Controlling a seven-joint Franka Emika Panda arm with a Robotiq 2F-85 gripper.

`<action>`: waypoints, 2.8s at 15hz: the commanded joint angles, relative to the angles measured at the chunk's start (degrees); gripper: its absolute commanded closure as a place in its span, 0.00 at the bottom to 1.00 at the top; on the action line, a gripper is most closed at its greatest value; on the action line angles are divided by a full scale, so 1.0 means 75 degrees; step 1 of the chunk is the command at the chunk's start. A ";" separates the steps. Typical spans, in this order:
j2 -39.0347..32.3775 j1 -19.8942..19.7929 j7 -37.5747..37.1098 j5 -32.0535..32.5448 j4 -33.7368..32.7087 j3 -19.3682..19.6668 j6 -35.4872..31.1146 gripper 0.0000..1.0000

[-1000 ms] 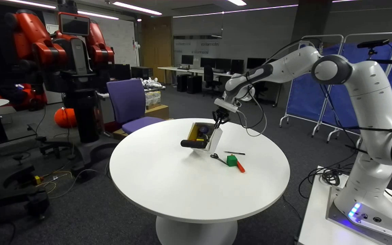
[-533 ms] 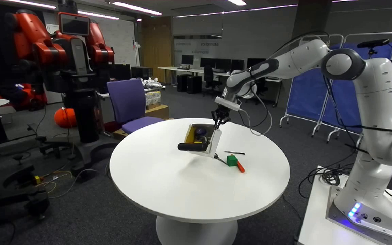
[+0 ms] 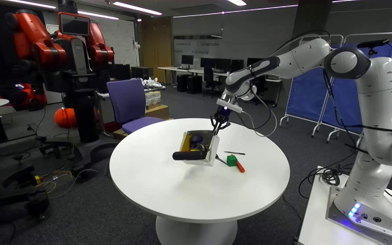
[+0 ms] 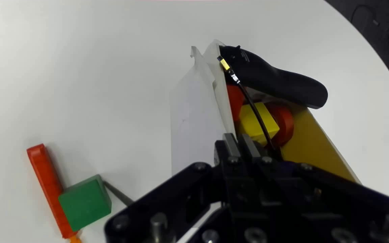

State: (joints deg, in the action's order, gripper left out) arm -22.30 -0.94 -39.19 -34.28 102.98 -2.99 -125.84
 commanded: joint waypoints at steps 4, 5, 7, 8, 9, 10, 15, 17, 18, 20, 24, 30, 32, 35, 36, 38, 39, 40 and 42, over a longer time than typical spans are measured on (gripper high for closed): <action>0.0564 0.0141 0.0985 -0.0650 0.0478 -0.0323 0.1431 0.99; 0.0524 0.0197 0.1093 -0.0670 0.0498 -0.0333 0.1639 0.99; 0.0395 0.0256 0.1396 -0.0691 0.0530 -0.0334 0.2063 0.99; 0.0343 0.0283 0.1506 -0.0680 0.0550 -0.0318 0.2262 0.99; 0.0301 0.0301 0.1607 -0.0667 0.0566 -0.0293 0.2448 0.99; 0.0277 0.0299 0.1684 -0.0652 0.0580 -0.0263 0.2614 0.99; 0.0318 0.0160 0.1911 -0.0652 0.0566 -0.0021 0.3031 0.99; 0.0317 0.0036 0.1953 -0.0711 0.0555 0.0144 0.3182 0.99; 0.0311 -0.0030 0.1978 -0.0754 0.0554 0.0233 0.3252 0.99; 0.0211 -0.0174 0.1985 -0.0840 0.0484 0.0377 0.3438 0.99; 0.0151 -0.0360 0.1927 -0.0968 0.0416 0.0583 0.3771 0.68; 0.0240 -0.0346 0.1819 -0.1212 0.0316 0.0713 0.3930 0.23; 0.0402 -0.0272 0.1623 -0.1047 0.0281 0.0744 0.3903 0.10; 0.0743 -0.0107 0.1212 -0.0341 0.0184 0.0886 0.3713 0.00; 0.0866 -0.0063 0.1066 0.0032 0.0198 0.0953 0.3576 0.00; 0.1062 0.0011 0.0760 0.0934 0.0287 0.1070 0.3322 0.00; 0.1144 0.0005 0.0628 0.1399 0.0379 0.1107 0.3201 0.00; 0.1207 -0.0002 0.0568 0.1819 0.0470 0.1142 0.3020 0.00; 0.1279 -0.0046 0.0477 0.2376 0.0631 0.1207 0.2601 0.00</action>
State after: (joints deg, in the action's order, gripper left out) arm -15.48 -1.89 -33.75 -21.55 104.13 4.77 -102.03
